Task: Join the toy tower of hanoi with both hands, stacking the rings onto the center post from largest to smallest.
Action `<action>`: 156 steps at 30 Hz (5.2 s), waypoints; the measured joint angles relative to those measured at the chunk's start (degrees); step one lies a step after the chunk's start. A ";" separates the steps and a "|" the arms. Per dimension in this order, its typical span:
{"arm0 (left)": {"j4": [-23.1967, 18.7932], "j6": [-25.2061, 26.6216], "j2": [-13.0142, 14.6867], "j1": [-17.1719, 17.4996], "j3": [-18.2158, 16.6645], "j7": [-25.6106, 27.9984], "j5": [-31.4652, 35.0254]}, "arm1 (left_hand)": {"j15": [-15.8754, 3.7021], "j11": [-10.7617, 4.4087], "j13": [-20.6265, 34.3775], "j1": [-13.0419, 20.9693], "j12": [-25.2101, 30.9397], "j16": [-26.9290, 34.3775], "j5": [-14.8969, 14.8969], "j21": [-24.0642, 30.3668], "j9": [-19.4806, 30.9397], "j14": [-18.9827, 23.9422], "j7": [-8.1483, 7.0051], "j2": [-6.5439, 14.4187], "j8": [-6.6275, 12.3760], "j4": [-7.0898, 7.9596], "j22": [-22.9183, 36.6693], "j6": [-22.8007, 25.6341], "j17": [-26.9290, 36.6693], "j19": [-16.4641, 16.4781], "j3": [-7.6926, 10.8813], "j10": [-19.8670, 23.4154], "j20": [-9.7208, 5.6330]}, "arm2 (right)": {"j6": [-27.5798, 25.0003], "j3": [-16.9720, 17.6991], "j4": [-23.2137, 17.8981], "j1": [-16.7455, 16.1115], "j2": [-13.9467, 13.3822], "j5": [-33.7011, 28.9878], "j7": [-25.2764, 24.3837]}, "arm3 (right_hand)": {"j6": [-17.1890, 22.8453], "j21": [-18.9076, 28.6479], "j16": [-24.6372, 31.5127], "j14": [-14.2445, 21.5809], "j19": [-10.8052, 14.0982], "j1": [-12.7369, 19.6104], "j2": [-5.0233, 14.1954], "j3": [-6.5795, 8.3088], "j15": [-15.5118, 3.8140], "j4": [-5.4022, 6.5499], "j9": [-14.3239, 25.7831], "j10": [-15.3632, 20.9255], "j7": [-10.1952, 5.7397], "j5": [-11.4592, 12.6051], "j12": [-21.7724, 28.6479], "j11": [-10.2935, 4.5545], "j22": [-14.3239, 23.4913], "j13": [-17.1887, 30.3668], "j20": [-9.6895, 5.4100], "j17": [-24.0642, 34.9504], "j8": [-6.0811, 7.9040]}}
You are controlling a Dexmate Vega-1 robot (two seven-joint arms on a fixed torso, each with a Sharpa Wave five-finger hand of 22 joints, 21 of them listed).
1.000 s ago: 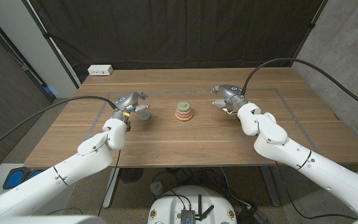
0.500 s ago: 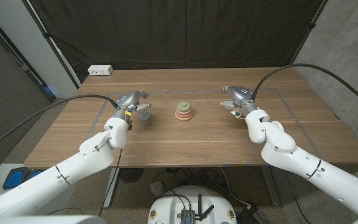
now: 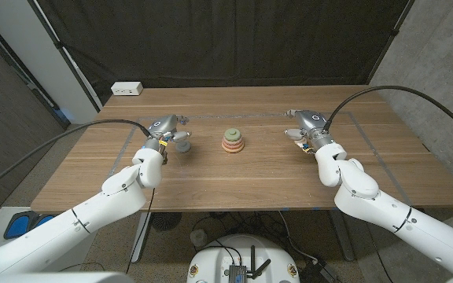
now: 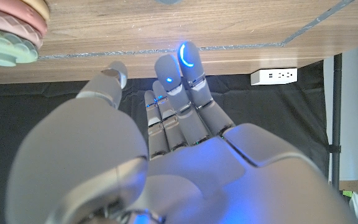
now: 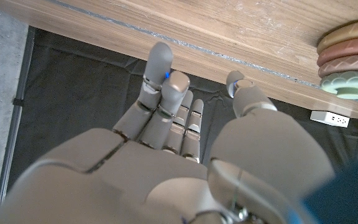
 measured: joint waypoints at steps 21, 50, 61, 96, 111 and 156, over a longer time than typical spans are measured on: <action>-6.41 9.93 6.97 -5.09 4.19 -14.25 5.27 | 0.51 0.26 -1.97 1.06 -1.40 -0.28 -0.40 -0.44 -0.94 -1.55 -0.26 -2.11 -0.90 -0.01 -1.02 -3.64 -1.27 -0.97 -1.13 -4.61 0.28 | -1.27 0.32 -1.41 -1.94 -0.18 1.72 -2.84 | -0.30 0.34 0.00 0.00 0.00 -0.01 0.01 0.00 0.00 0.00 0.01 0.20 -0.32 0.00 -0.01 0.21 0.00 0.28 0.00 0.16 -0.17; -4.93 0.83 14.97 -8.42 2.20 -27.37 2.77 | 0.92 -0.54 -3.57 1.58 -1.62 -0.27 -1.06 -0.44 -1.73 -2.37 -1.28 -4.00 -0.90 0.15 -1.33 -5.28 -2.18 -1.98 -2.55 -6.65 0.50 | -2.74 -0.64 -2.69 -2.34 -0.23 2.48 -3.59 | 0.76 0.33 -0.27 0.00 0.00 -0.54 0.53 0.00 0.00 0.00 0.01 0.82 -0.32 0.45 -0.30 0.22 0.01 0.80 0.00 -0.20 -0.17; -2.05 -1.12 13.95 -11.15 3.68 -31.75 5.37 | 0.90 1.11 -4.62 1.05 -1.84 0.00 -1.50 -0.88 -2.11 -2.37 -0.26 -4.53 -1.39 0.47 -1.60 -9.17 -2.45 -1.98 -3.34 -10.56 0.50 | -3.38 -1.12 -2.80 -2.09 -0.19 2.31 -3.31 | 0.96 0.32 -0.68 0.00 0.00 -0.53 0.53 0.00 0.00 0.00 0.02 0.82 -0.52 0.45 -0.30 0.22 0.01 1.06 0.00 -0.27 -0.16; 7.11 -5.63 7.62 -15.55 8.76 -36.57 12.36 | 0.81 1.17 -6.22 1.08 -1.17 1.10 -2.50 -0.89 -2.79 -2.03 0.24 -4.50 -0.68 0.56 -1.59 -9.83 -2.32 -1.76 -4.38 -11.03 0.29 | -4.90 -2.76 -2.23 -0.14 0.68 1.37 -1.96 | 1.16 0.28 -0.68 -0.01 0.00 -0.45 1.52 0.18 0.00 0.18 0.02 1.84 -0.73 0.89 -0.43 -0.20 0.02 1.60 0.00 0.13 -0.16; 9.32 -6.47 5.57 -15.32 9.62 -36.29 14.75 | 0.82 1.17 -6.58 1.07 -0.95 1.10 -2.72 -0.89 -3.06 -2.04 0.23 -4.51 -0.68 0.47 -1.59 -9.84 -2.44 -1.64 -4.76 -11.03 0.41 | -5.41 -3.01 -2.34 0.17 0.68 1.23 -1.70 | 1.16 0.28 -0.68 0.00 0.00 -0.45 1.51 0.17 0.00 0.17 0.02 1.83 -0.72 1.33 -0.70 -0.20 0.02 1.59 0.00 0.16 -0.16; 10.04 -4.41 4.95 -11.69 8.92 -31.35 9.90 | -1.03 1.89 -7.67 5.82 3.33 5.10 -2.95 0.46 -2.80 2.48 -1.16 -1.69 2.43 -0.23 -0.63 1.59 0.74 2.67 -4.01 -1.26 -0.61 | -4.60 -3.53 -1.43 1.05 1.33 2.15 -1.39 | 1.47 0.27 -0.67 -0.01 -0.22 -1.52 2.57 0.72 0.00 0.09 0.16 2.56 -0.41 2.11 -1.14 -0.30 0.02 1.87 -0.21 0.14 -0.64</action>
